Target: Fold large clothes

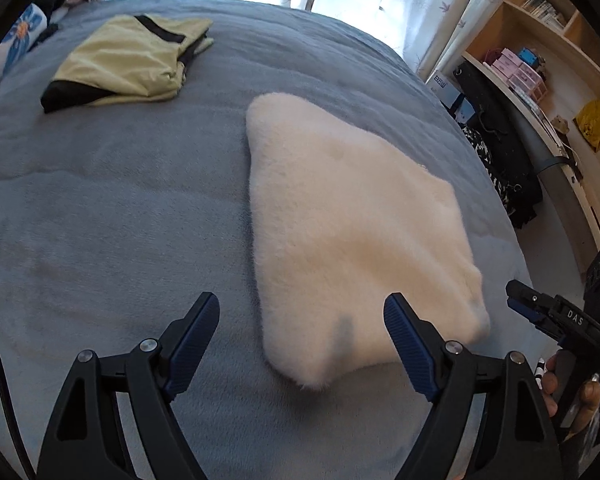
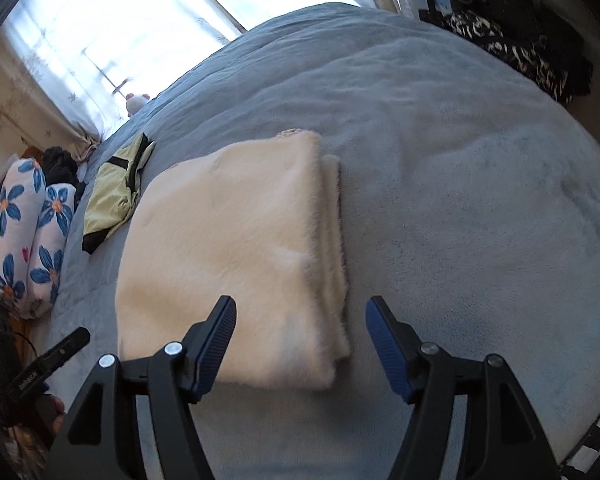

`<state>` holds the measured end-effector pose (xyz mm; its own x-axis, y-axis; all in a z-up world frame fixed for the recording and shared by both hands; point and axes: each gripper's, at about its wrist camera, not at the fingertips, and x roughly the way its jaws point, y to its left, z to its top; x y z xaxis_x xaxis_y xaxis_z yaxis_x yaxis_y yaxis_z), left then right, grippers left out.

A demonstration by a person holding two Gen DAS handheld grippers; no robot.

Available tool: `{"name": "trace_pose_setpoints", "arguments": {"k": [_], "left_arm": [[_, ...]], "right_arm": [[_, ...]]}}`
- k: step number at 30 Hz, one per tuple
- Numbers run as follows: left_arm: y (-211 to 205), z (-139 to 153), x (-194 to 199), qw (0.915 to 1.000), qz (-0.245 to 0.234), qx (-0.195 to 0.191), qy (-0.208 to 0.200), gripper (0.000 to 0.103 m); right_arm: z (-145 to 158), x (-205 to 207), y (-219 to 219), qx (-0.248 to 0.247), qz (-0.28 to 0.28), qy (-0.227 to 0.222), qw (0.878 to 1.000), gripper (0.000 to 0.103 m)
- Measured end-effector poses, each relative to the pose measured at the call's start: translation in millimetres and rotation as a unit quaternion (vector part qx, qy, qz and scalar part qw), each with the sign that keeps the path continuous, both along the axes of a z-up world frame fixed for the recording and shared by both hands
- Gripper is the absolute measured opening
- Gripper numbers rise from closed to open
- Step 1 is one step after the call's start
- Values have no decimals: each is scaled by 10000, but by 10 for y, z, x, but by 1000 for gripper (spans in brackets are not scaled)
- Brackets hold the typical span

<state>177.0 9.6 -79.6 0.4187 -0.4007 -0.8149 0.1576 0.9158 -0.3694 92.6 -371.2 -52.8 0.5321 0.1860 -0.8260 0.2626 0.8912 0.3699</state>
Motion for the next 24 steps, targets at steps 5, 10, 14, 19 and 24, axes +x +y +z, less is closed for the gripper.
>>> {"name": "trace_pose_setpoints", "arguments": {"k": [5, 10, 14, 19, 24], "left_arm": [[-65, -254, 193, 9990, -166, -277, 310, 83], [-39, -475, 413, 9959, -83, -666, 602, 83], [-48, -649, 576, 9930, -95, -877, 779, 88], [-114, -805, 739, 9891, -264, -1127, 913, 98], [-221, -887, 864, 9882, -492, -1168, 859, 101]], "right_arm": [[-268, 206, -166, 706, 190, 164, 9972, 67], [-526, 434, -265, 950, 255, 288, 9947, 67], [-727, 610, -327, 1369, 333, 319, 9895, 67], [-922, 816, -285, 1587, 672, 338, 9845, 68], [-1073, 992, -260, 1925, 890, 266, 9769, 76]]}}
